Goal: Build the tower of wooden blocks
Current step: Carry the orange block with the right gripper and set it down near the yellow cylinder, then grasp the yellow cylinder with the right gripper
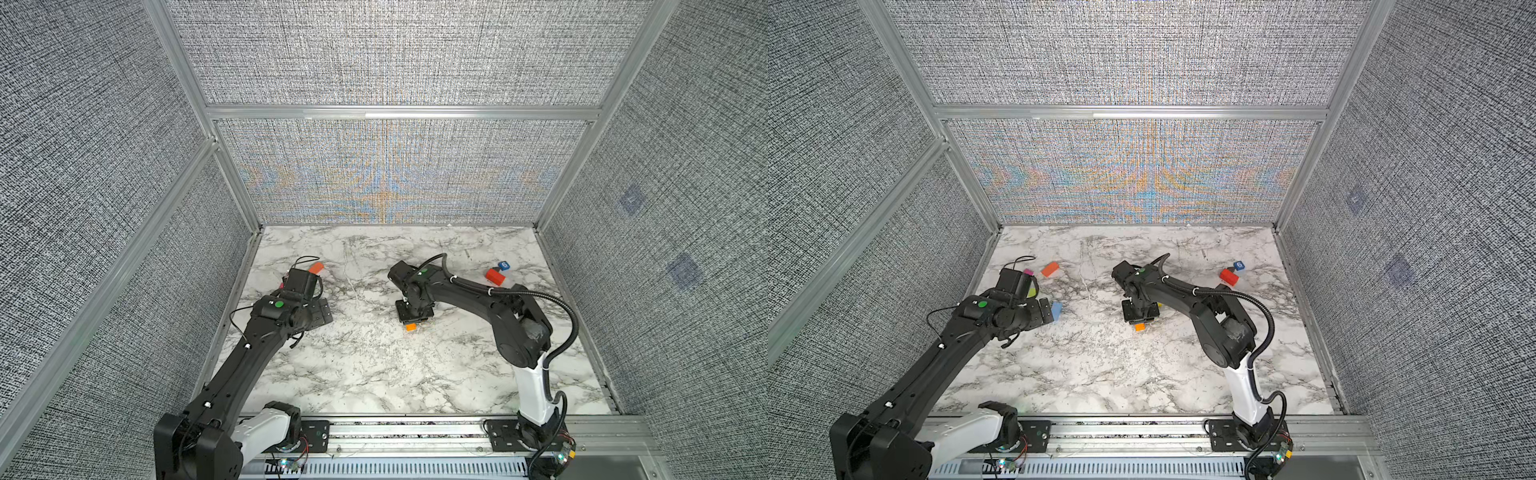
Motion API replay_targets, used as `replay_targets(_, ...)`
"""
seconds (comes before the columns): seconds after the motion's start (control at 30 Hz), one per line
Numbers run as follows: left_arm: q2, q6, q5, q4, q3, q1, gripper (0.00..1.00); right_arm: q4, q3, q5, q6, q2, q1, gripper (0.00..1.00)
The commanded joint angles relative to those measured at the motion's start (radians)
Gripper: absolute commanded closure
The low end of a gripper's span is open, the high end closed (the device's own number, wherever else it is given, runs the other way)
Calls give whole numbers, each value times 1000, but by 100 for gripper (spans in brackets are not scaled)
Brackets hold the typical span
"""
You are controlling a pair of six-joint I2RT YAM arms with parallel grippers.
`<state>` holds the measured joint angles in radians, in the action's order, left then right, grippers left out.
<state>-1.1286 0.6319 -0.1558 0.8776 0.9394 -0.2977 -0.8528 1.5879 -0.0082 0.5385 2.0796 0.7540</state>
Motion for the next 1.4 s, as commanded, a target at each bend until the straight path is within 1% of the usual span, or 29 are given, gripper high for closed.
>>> replay_targets(0.0, -4, -8, -5, -28, -7, 0, 1, 8, 7, 2, 31, 17, 2, 71)
replay_targets(0.23, -46, 20, 5, -9, 10, 1, 1, -15, 51, 25, 37, 72, -1, 70)
replay_targets(0.3, -62, 20, 5, 7, 25, 1, 1, -13, 51, 25, 37, 77, -4, 68)
replay_targets(0.47, -74, 15, 13, 3, 29, 1, 1, -26, 63, 28, 18, 89, -4, 53)
replay_targets(0.6, -68, 12, 10, -3, 31, 2, 1, -27, 57, 29, 5, 71, -4, 44)
replay_targets(0.67, -73, 8, 6, -4, 38, 1, 1, -30, 57, 30, -8, 53, -4, 41)
replay_targets(0.8, -93, -7, -1, -1, 62, 0, 1, -63, 86, 21, -90, 18, -5, 40)
replay_targets(0.9, -114, -22, -19, 13, 89, 0, 1, -133, 122, 59, -144, -4, -13, 40)
replay_targets(0.97, -129, -34, -24, 21, 106, 2, 1, -159, 135, 65, -166, -24, -31, 40)
replay_targets(1.17, -176, -45, -15, 29, 151, 5, 1, -189, 168, 47, -210, -70, -128, 39)
replay_targets(1.37, -216, -41, 21, 40, 179, 6, 1, -200, 195, 34, -230, -28, -208, 35)
